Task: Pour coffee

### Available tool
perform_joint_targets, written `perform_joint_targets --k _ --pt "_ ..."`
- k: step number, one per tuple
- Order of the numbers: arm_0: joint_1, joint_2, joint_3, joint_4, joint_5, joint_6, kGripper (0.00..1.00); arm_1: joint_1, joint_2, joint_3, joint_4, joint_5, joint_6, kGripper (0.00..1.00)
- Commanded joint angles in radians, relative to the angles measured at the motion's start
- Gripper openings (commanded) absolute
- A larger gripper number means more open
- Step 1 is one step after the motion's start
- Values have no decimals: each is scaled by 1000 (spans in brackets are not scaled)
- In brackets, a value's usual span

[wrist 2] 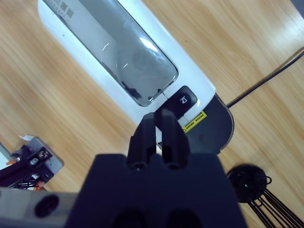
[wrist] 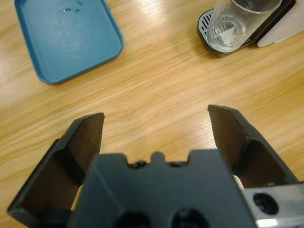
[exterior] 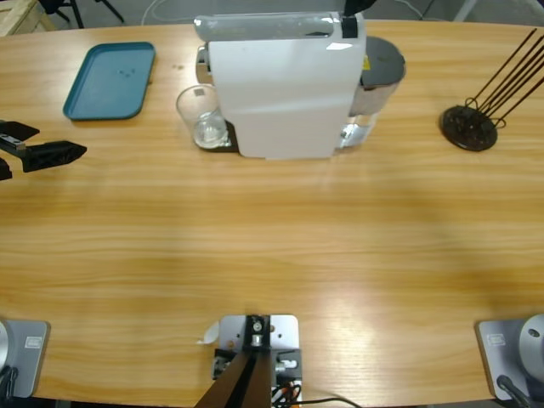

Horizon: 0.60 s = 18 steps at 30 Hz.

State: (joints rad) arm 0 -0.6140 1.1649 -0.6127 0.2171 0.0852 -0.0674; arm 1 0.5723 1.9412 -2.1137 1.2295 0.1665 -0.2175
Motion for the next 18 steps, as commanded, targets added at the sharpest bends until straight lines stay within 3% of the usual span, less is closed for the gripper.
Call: perform_joint_targets --k 1,18 --pt "-7 33 26 -10 -11 8 945 9 84 -67 28 -44 -8 0" --pt "-7 41 25 -10 -15 7 945 0 109 -106 53 -93 -8 0"
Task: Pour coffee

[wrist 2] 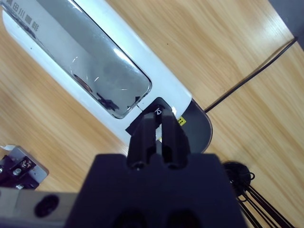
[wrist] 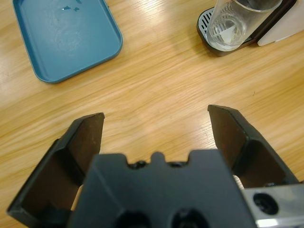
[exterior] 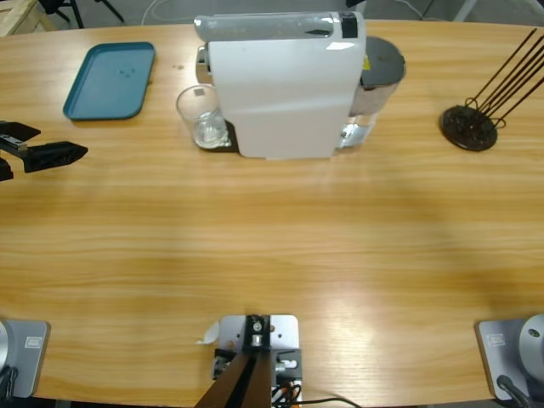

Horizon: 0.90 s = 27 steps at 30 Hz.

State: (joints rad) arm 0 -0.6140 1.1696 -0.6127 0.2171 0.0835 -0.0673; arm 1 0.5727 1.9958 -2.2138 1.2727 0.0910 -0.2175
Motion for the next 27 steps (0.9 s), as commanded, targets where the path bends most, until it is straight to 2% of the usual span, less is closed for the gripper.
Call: perform_joint_targets --k 1,27 --pt "-7 39 24 -13 -13 8 945 -1 56 -5 10 -17 -8 0" --pt "-7 50 21 -15 -11 8 945 -2 69 55 6 -11 -8 0"
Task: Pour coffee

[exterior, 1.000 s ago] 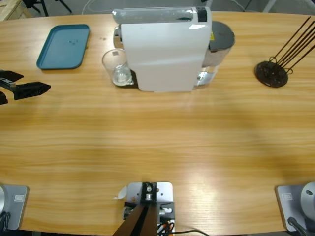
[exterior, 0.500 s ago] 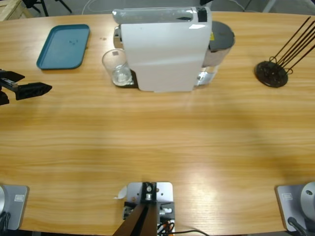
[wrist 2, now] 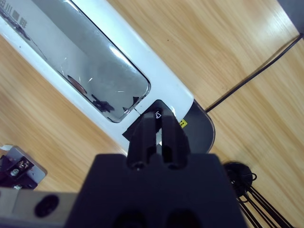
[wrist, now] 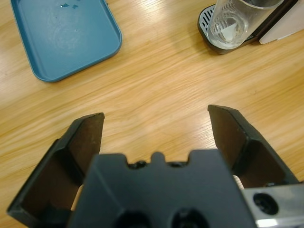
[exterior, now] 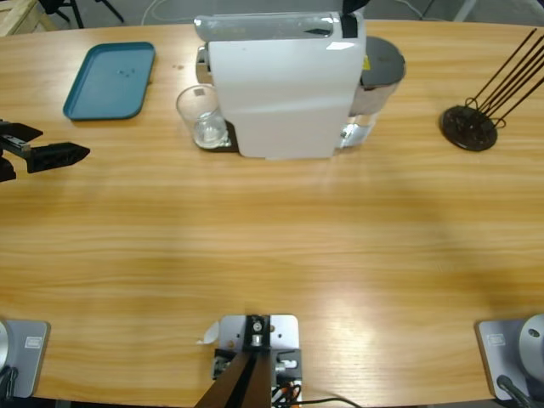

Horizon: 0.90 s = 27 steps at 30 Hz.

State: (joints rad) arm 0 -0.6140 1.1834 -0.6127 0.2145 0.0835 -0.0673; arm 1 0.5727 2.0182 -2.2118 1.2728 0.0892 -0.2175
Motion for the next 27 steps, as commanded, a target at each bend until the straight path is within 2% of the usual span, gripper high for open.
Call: perform_joint_targets --k 1,10,13,14,15,16,17,20,27 --pt "-7 36 22 -12 -11 8 945 -2 45 59 4 -9 -8 0" --pt "-7 39 21 -12 -11 8 945 -2 40 87 -13 -11 -3 0" --pt "-7 38 21 -12 -11 8 945 -2 -30 30 -37 -43 0 0" --pt "-7 38 21 -12 -11 8 945 -2 -53 -1 -39 -48 1 213" --pt "-7 38 21 -12 -12 8 947 -2 -71 -29 -36 -50 5 657" --pt "-7 37 21 -13 -13 8 950 -2 -88 -40 -32 -49 12 901" --pt "-7 36 22 -14 -13 8 950 -2 -101 -40 -24 -46 22 992" --pt "-7 35 22 -14 -13 8 954 -2 -121 -16 28 -38 37 1000" --pt "-7 39 23 -18 -13 8 956 0 -163 106 25 18 73 1000"
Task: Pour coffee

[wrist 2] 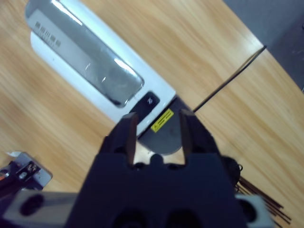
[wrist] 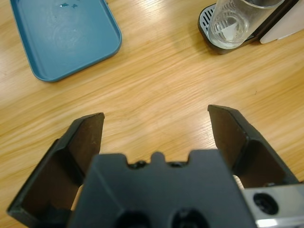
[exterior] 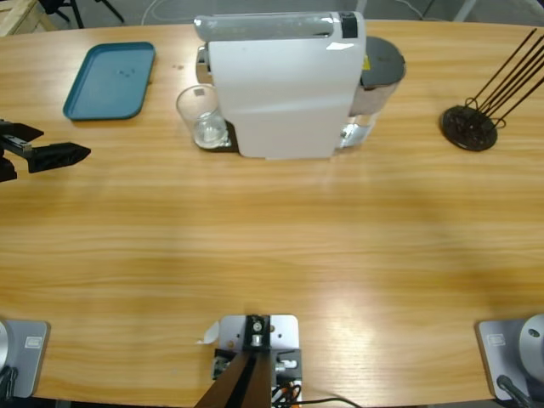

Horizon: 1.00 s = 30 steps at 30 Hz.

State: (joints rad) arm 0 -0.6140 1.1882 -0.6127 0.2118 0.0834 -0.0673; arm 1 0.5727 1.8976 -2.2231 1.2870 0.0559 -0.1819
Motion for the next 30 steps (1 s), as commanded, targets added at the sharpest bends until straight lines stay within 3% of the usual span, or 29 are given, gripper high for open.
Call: perform_joint_targets --k 1,8,30 --pt "-7 35 24 -17 -13 8 959 1 -49 134 1 54 38 1000" --pt "-7 34 27 -23 -13 8 964 30 -142 359 -166 53 52 1000" --pt "-7 48 34 -29 -64 11 959 32 -233 475 -151 38 52 1000"
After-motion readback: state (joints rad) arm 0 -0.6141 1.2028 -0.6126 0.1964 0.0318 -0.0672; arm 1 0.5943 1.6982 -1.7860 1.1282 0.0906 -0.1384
